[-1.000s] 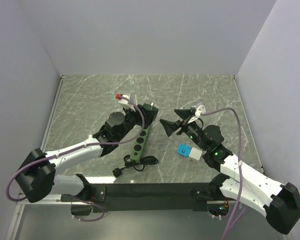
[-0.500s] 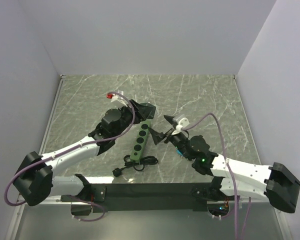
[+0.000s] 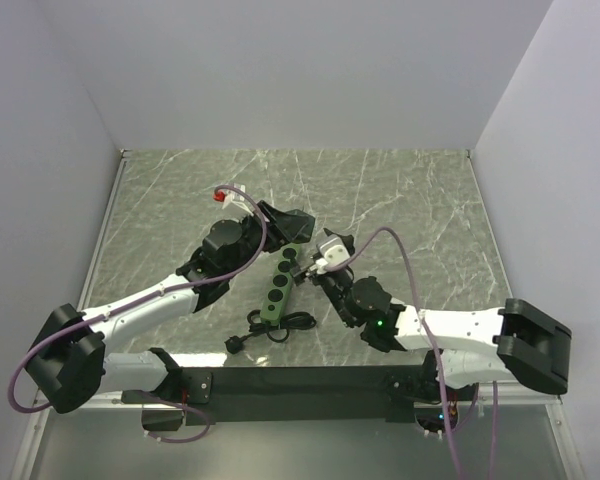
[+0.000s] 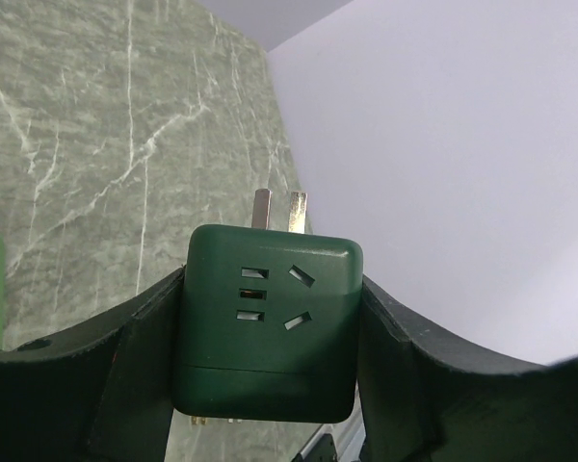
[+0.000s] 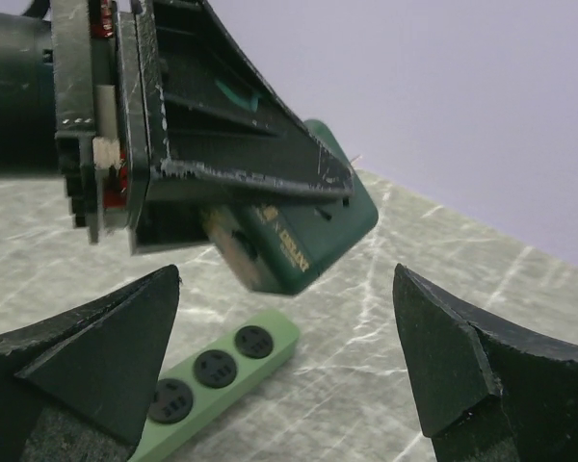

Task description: Insert the plug

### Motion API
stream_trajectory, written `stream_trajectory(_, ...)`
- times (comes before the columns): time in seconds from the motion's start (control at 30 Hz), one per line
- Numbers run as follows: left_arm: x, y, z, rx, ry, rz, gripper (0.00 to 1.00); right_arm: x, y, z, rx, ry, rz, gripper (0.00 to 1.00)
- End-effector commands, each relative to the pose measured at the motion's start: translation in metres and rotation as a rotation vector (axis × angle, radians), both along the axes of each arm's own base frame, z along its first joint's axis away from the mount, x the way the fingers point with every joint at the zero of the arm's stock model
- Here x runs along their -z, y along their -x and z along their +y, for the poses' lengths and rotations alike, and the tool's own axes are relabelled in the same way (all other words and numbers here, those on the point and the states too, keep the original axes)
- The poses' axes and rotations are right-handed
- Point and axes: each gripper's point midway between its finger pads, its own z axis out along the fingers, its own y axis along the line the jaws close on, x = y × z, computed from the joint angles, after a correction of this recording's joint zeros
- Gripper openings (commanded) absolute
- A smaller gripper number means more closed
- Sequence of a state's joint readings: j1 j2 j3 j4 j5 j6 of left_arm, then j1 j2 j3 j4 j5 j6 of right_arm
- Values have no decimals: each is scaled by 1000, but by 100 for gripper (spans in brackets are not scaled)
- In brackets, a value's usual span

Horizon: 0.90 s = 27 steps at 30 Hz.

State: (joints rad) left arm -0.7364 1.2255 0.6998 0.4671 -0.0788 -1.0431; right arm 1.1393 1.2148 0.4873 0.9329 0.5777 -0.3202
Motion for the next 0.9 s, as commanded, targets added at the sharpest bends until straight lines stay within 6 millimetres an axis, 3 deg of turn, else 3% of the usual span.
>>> stream_trajectory(0.0, -37, 7, -3, 31, 92, -62, 0, -34, -10, -5, 118, -17, -90, 97)
stream_trajectory(0.23, -32, 5, -3, 22, 68, -15, 0, -30, -10, -2, 134, 34, -112, 97)
stream_trajectory(0.47, -40, 4, -1, 9, 49, 22, 0, -20, -8, -4, 150, 138, -156, 97)
stream_trajectory(0.87, -42, 8, -5, 29, 69, 96, 1, -2, -7, 8, 200, 260, -190, 97)
